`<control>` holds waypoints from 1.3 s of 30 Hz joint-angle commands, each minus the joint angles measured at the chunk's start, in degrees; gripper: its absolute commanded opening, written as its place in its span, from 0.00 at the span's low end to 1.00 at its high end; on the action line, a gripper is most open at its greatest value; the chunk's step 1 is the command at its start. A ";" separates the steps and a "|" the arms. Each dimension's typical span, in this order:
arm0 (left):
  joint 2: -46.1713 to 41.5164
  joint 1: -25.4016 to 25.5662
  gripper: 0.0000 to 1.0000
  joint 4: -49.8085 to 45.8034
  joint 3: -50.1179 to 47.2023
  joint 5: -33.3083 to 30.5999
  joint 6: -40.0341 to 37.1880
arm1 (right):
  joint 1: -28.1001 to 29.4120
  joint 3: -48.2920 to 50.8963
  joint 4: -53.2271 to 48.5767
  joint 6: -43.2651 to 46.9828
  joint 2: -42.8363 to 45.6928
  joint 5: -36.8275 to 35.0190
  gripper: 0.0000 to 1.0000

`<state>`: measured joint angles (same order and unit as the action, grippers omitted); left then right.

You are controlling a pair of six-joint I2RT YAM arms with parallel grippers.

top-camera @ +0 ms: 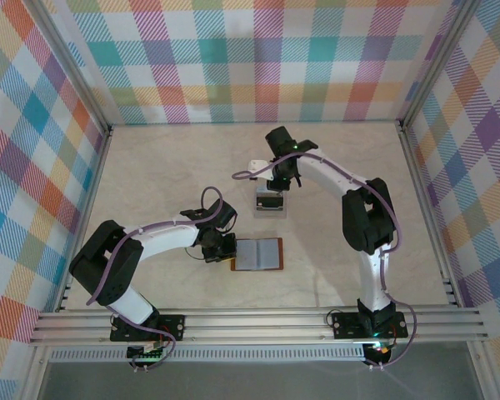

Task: Take the credit cards out of the card holder

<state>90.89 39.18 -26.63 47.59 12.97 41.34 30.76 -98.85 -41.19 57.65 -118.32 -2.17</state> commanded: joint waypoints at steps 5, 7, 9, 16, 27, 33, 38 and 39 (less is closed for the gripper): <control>-1.24 -0.42 0.09 -2.46 0.29 -0.91 -0.73 | -0.12 0.04 3.13 -6.41 4.42 0.46 0.23; -1.37 -0.44 0.09 -2.80 0.59 -1.23 -0.78 | -0.10 0.34 2.80 -10.71 6.72 1.78 0.25; -1.81 -0.42 0.09 -2.83 0.66 -1.54 -0.69 | -0.15 1.15 3.15 -16.23 9.37 3.12 0.28; -3.91 -1.42 0.08 -1.57 0.91 -0.82 0.12 | -0.02 10.07 6.85 -42.55 19.31 12.02 0.38; -1.76 -3.58 0.07 1.18 -0.63 2.68 -0.65 | 1.11 32.36 14.81 -81.26 32.13 24.97 0.31; -0.59 -3.67 0.07 1.62 -2.16 0.85 -0.73 | 3.08 39.09 17.08 -92.03 32.77 31.79 0.28; -0.28 -3.67 0.07 2.38 -3.88 0.21 -0.40 | 6.95 42.74 22.38 -97.63 29.14 36.88 0.28; -0.08 -3.69 0.07 2.62 -4.14 0.28 -0.47 | 7.74 42.94 23.11 -98.34 28.30 36.89 0.29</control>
<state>89.93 36.05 -24.45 45.39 14.09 41.10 36.75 -56.88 -22.74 -34.68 -87.79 30.06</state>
